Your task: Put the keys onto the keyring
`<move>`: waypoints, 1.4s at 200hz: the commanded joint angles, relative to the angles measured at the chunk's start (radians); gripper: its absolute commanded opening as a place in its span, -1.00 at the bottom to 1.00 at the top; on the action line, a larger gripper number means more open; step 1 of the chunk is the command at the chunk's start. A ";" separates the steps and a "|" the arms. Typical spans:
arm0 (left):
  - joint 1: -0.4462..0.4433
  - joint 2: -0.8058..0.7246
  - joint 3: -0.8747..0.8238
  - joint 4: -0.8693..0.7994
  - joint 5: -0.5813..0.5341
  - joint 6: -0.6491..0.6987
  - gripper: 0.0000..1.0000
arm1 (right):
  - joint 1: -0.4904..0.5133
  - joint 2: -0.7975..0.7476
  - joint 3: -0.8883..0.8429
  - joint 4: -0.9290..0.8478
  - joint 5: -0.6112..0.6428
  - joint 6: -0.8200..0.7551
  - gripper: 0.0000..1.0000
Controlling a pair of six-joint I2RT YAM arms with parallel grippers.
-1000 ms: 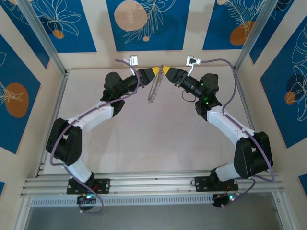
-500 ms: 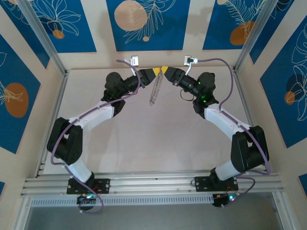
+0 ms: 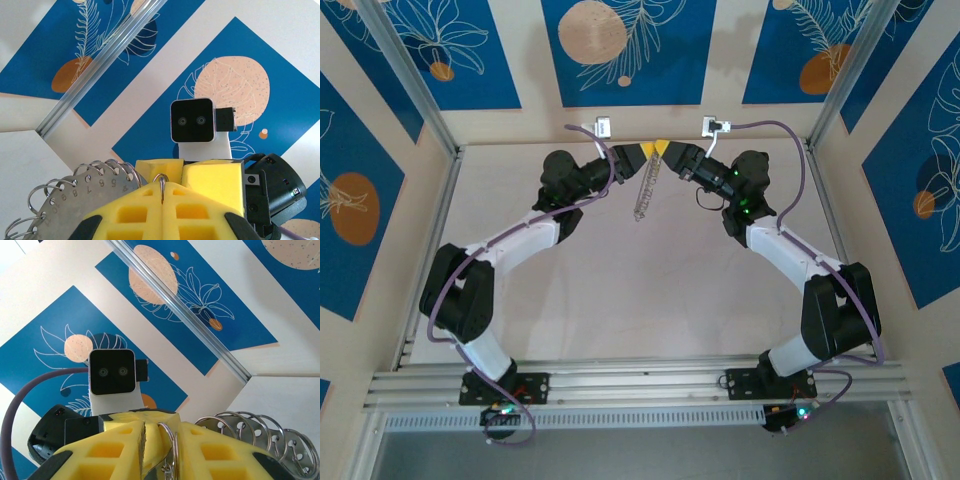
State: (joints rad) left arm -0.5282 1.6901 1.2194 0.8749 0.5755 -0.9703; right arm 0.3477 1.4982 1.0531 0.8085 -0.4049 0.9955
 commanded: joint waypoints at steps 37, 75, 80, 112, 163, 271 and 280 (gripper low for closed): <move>-0.010 -0.004 0.046 0.039 0.017 0.011 -1.00 | -0.014 -0.022 -0.038 0.070 -0.012 0.038 -0.44; -0.010 -0.007 0.042 0.041 0.019 0.010 -1.00 | -0.035 -0.042 -0.082 0.109 0.006 0.070 -0.27; -0.010 -0.007 0.040 0.040 0.019 0.010 -1.00 | -0.039 -0.044 -0.087 0.114 0.007 0.074 -0.26; -0.010 -0.011 0.040 0.039 0.020 0.011 -1.00 | -0.051 -0.049 -0.105 0.146 0.014 0.101 -0.25; -0.010 -0.009 0.038 0.045 0.025 0.005 -1.00 | -0.042 -0.038 -0.090 0.167 0.008 0.112 -0.24; -0.010 -0.010 0.032 0.054 0.031 0.002 -1.00 | 0.000 0.020 -0.021 0.156 0.002 0.106 -0.35; -0.010 -0.008 0.032 0.054 0.031 0.001 -1.00 | 0.001 0.023 -0.019 0.156 0.003 0.106 -0.36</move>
State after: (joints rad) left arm -0.5285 1.6901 1.2205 0.8768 0.5827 -0.9676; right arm 0.3347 1.5124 0.9932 0.9333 -0.4038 1.1038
